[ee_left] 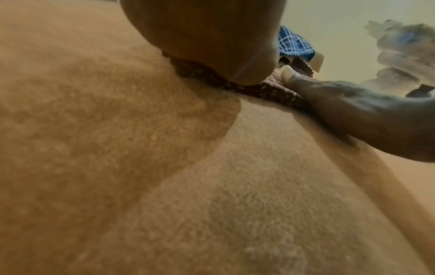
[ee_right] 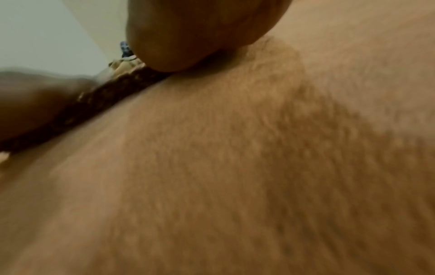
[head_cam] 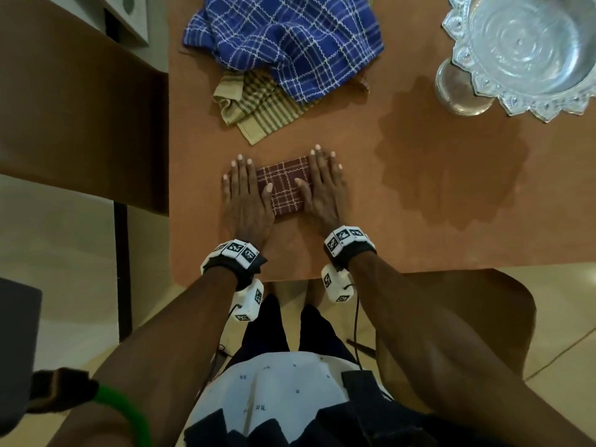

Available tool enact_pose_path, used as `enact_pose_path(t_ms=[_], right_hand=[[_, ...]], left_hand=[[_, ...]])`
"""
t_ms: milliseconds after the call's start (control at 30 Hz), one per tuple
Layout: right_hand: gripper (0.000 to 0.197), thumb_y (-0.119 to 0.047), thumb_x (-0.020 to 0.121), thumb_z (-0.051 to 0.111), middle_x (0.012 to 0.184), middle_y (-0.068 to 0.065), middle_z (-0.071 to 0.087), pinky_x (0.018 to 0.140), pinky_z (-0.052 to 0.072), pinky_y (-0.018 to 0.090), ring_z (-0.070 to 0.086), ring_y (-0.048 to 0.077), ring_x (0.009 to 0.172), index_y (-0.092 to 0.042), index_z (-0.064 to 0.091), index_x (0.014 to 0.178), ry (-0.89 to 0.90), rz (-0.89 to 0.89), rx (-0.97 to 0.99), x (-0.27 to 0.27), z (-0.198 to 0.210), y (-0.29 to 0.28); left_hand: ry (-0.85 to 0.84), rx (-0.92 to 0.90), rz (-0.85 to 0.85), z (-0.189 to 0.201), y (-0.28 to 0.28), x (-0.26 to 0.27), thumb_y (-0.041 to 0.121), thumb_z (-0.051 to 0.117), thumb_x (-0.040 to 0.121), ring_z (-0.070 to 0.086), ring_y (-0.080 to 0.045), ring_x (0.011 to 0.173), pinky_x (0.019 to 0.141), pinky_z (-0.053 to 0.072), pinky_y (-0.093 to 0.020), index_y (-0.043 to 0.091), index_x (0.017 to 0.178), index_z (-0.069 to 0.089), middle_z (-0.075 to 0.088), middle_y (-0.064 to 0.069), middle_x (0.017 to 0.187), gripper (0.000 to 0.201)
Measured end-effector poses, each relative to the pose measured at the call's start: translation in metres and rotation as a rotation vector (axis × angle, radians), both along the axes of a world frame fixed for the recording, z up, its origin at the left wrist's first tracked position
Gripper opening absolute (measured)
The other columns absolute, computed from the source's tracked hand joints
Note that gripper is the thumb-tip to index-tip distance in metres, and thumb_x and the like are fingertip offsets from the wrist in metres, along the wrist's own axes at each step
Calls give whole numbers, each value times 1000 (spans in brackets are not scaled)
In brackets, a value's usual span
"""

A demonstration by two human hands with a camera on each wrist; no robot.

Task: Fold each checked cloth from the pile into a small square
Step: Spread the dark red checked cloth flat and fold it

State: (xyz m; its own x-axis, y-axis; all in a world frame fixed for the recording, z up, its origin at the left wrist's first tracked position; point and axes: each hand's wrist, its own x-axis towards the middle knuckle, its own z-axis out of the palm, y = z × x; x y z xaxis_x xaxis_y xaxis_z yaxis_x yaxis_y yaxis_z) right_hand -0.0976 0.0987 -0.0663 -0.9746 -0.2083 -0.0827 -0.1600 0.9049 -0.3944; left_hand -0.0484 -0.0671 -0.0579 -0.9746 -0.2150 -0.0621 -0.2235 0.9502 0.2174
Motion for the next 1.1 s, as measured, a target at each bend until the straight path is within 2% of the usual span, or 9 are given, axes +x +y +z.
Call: enact_pose_path(t_ms=[100,233,367,467,633,800,900,967,1100], right_hand=[[70,-51,103,33,165,7,12,124,8,41,8,22,152,-11,14,157,-83,-159,-45,-8,16,5],[53,-51,93,55,125,14,53,100,41,44,49,31,115,-7,55,122,-33,-320,-7,-10,37,1],[53,-58,76,73,96,11,66,74,50,39,62,30,91,-10,56,91,-248,-450,-48,-21,43,-2],[44,-48,75,77,69,6,61,58,41,31,63,23,69,-13,51,64,-361,-446,-119,-34,65,-3],[17,-22,90,56,98,14,60,63,39,39,58,33,82,-8,55,100,41,-244,-74,-5,93,-53],[39,-25,91,49,117,12,60,73,45,38,57,30,95,-8,54,126,265,116,13,46,79,-113],[27,-13,83,66,101,13,60,69,42,38,55,29,81,-7,58,108,300,164,44,65,59,-124],[24,-7,83,62,94,12,59,68,40,37,52,28,78,-7,59,107,289,207,44,71,52,-125],[28,-3,78,63,92,12,59,68,39,36,52,27,77,-7,62,105,293,277,47,75,47,-123]], left_hand=[[-39,-45,1,6,0,4,49,13,105,13,-26,152,124,6,-46,4,156,18,17,-14,164,68],[-45,-25,103,27,-3,1,51,19,106,36,-31,142,119,18,-48,2,147,39,39,-17,154,67],[205,110,118,44,-16,-11,38,39,104,57,-28,110,96,37,-43,10,118,62,67,-9,120,39],[246,451,81,55,-28,-25,38,43,102,62,-22,78,74,51,-44,13,96,66,70,-4,89,34],[-97,942,286,75,-56,-50,67,31,97,72,-21,66,66,60,-37,13,85,73,76,-4,80,70],[-336,1028,305,81,-80,-50,76,56,81,70,-22,70,68,62,-40,8,90,70,72,-6,84,71],[-325,1013,267,64,-94,-48,44,84,74,72,-23,83,73,63,-44,9,91,71,73,-11,93,42],[-288,982,248,57,-98,-45,23,85,76,71,-28,89,77,62,-48,12,88,69,73,-17,100,23],[-242,885,195,53,-97,-38,15,83,78,69,-25,87,79,61,-40,10,95,70,72,-15,98,22]])
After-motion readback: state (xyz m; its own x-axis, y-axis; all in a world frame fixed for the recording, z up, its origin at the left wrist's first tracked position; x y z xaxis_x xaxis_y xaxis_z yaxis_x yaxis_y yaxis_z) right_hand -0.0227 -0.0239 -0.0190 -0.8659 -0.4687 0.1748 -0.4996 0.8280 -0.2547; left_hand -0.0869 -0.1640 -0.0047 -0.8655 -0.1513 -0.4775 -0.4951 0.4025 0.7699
